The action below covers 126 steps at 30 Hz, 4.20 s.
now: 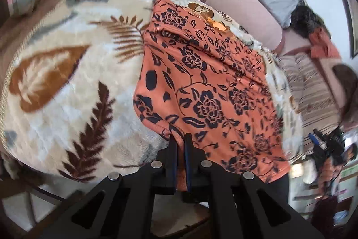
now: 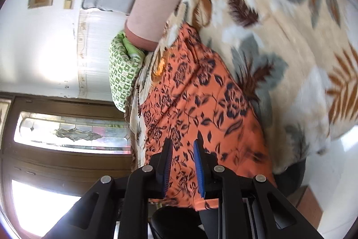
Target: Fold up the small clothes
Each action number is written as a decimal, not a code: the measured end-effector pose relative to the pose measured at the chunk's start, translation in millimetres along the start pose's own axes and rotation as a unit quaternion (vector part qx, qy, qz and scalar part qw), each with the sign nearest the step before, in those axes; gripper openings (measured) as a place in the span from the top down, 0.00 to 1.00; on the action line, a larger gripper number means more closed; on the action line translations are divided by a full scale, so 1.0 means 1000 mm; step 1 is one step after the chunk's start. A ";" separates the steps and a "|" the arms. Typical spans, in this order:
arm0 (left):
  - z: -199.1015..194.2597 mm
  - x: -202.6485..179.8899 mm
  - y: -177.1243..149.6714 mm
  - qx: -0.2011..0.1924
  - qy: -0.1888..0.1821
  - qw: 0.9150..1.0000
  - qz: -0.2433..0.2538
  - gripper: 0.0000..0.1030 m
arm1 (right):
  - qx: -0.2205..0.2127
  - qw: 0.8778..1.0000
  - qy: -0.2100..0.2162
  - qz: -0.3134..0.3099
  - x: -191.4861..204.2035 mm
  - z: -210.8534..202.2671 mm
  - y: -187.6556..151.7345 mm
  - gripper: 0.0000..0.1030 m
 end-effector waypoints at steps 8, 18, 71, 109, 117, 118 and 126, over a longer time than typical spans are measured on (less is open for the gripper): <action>0.035 0.019 -0.023 0.048 0.016 0.999 -0.013 0.95 | 0.052 0.986 -0.154 0.031 -0.057 0.025 -0.006 0.24; 0.060 0.045 -0.033 0.097 0.055 0.991 -0.076 0.49 | 0.088 0.978 0.024 0.188 -0.147 0.061 -0.038 0.24; 0.096 0.053 0.367 0.002 -0.024 0.992 -0.121 0.91 | -0.068 0.997 0.008 0.040 0.057 0.165 0.328 0.86; 0.072 0.075 0.251 -0.145 0.095 0.964 -0.202 0.38 | 0.043 0.936 -0.261 -0.233 0.211 0.427 0.268 0.62; 0.097 0.072 0.240 -0.090 0.178 0.971 -0.135 0.36 | 0.070 0.922 -0.285 -0.253 0.163 0.382 0.152 0.63; 0.100 0.072 0.239 -0.095 0.191 0.969 -0.126 0.35 | 0.078 0.916 -0.300 -0.253 0.150 0.386 0.140 0.63; 0.056 0.078 0.229 -0.146 0.168 0.963 -0.149 0.36 | 0.034 0.926 -0.239 -0.292 0.178 0.360 0.097 0.62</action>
Point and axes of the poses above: each gripper's, at about its wrist camera, not at the fingertips, and z roughly the way its jaws point, x to its left, y to its top, the point moved 4 cm from there along z, roughly the way its jaws point, and after that the axes turned 14 degrees about x, right-handed, at the moved point
